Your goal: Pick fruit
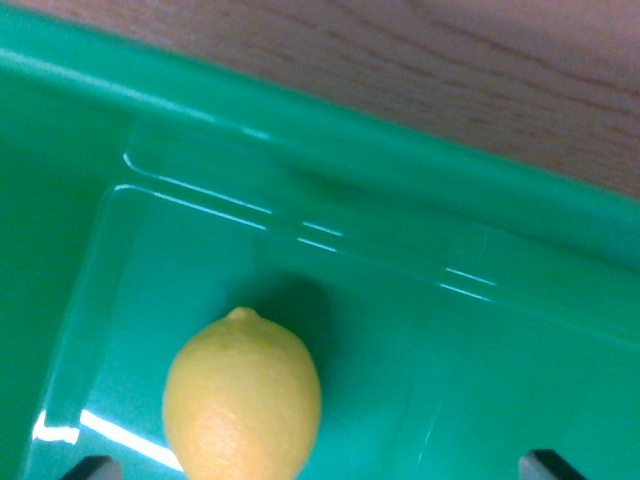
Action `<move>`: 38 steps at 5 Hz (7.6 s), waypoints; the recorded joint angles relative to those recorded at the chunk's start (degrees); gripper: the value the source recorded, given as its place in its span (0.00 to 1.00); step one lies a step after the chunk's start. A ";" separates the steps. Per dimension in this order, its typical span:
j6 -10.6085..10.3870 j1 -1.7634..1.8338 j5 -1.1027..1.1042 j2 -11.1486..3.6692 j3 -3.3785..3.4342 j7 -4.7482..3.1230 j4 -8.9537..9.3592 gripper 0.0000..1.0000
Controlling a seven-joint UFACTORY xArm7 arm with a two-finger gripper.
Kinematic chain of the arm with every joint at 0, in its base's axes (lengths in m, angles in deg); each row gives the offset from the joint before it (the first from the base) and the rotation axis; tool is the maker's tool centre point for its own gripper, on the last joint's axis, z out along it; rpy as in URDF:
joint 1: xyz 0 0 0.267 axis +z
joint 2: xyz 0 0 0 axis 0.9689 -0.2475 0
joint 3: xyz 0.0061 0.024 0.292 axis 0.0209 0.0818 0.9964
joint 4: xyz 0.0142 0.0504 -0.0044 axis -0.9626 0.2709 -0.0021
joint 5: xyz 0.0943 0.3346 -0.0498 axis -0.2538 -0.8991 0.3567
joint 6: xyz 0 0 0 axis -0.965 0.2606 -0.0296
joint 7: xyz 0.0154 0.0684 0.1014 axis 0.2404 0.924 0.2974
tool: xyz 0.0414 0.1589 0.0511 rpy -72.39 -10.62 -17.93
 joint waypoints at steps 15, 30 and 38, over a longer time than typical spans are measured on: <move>-10.39 1.82 -0.55 -4.40 1.57 -1.97 7.13 0.00; -7.60 1.77 -0.72 -3.41 1.62 -2.03 5.32 1.00; 0.15 1.64 -1.19 -0.66 1.77 -2.22 0.29 1.00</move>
